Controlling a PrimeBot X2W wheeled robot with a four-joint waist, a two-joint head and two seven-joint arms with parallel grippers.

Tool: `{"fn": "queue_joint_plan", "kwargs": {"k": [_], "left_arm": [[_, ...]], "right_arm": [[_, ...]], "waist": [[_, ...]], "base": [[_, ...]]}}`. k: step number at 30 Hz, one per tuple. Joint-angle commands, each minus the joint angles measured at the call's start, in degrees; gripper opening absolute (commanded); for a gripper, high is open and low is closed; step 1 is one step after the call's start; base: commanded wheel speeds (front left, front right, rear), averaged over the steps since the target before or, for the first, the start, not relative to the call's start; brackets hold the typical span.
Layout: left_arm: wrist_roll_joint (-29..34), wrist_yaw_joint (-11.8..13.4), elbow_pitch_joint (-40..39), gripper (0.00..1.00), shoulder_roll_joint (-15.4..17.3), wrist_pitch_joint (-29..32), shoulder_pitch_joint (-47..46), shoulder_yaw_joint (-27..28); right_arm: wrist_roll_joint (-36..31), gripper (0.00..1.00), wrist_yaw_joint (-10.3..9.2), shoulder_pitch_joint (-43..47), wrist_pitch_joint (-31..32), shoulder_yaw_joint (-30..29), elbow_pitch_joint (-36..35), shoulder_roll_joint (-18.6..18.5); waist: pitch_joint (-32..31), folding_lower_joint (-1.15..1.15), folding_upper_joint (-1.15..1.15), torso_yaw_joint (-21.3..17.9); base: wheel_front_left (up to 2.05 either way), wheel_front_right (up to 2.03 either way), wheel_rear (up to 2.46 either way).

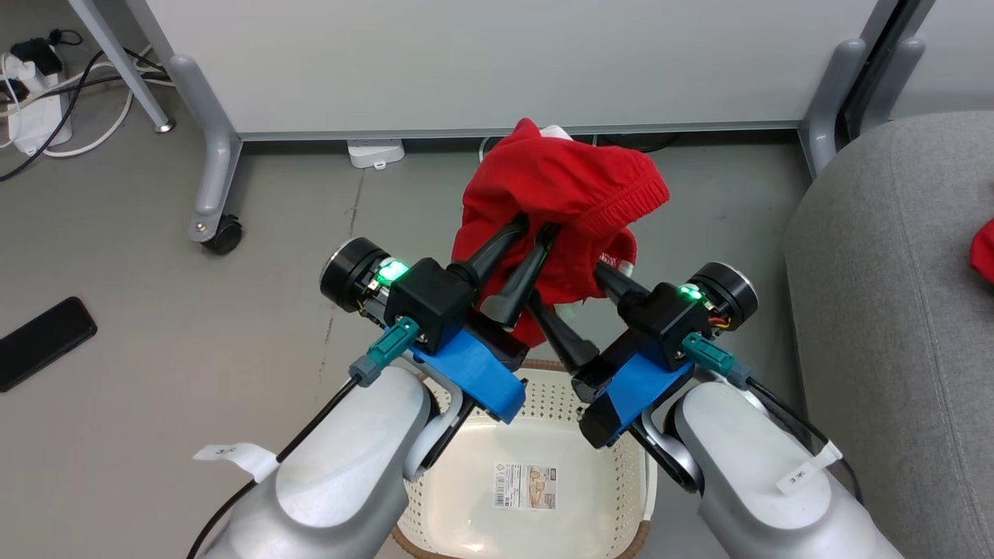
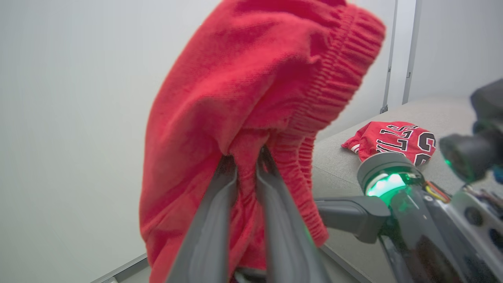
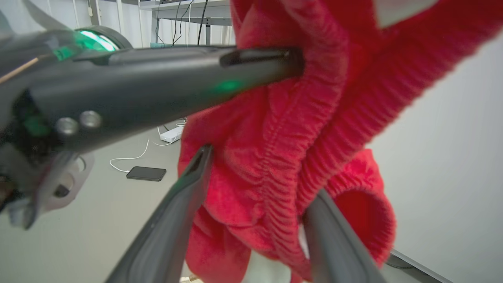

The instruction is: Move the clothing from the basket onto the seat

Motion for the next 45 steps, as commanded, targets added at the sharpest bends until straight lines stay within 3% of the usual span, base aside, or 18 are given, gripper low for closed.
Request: {"fn": "queue_joint_plan", "kwargs": {"k": [1, 23, 24, 25, 45], "left_arm": [[0.3, -0.2, -0.2, 0.0, -0.2, -0.3, -0.9, -0.2], [1.5, -1.0, 1.0, 0.0, -0.5, -0.3, -0.4, 1.2], [1.5, -1.0, 1.3, 0.35, -0.5, -0.3, -0.3, 1.2], [1.4, -1.1, 1.5, 0.98, -0.5, -0.3, -0.2, 1.1], [3.4, -0.5, -0.4, 1.0, 0.0, -0.2, 1.7, 3.2]], "right_arm": [[0.8, 0.0, 0.02, -1.2, 0.0, 0.2, 0.6, 0.5], [2.1, 0.0, 0.02, -0.9, -0.1, -0.1, 0.2, 1.0], [2.1, 0.0, 0.02, -0.8, -0.1, -0.1, 0.2, 1.0], [2.0, 0.0, 0.02, -0.8, 0.0, -0.2, 0.2, 1.1], [1.8, 0.0, 0.02, 2.4, 0.0, -4.7, -1.3, 0.4]], "waist": [[0.0, -0.01, 0.0, 0.2], [0.1, -0.01, 0.0, -0.7], [0.1, -0.01, 0.0, -0.7], [0.0, -0.01, 0.0, -0.7], [-0.1, -0.01, 0.0, -1.3]], "base": [[0.0, 0.0, 0.0], [0.0, 0.0, 0.0], [0.0, 0.0, 0.0], [0.0, 0.0, 0.0], [0.0, 0.0, 0.0]]}}
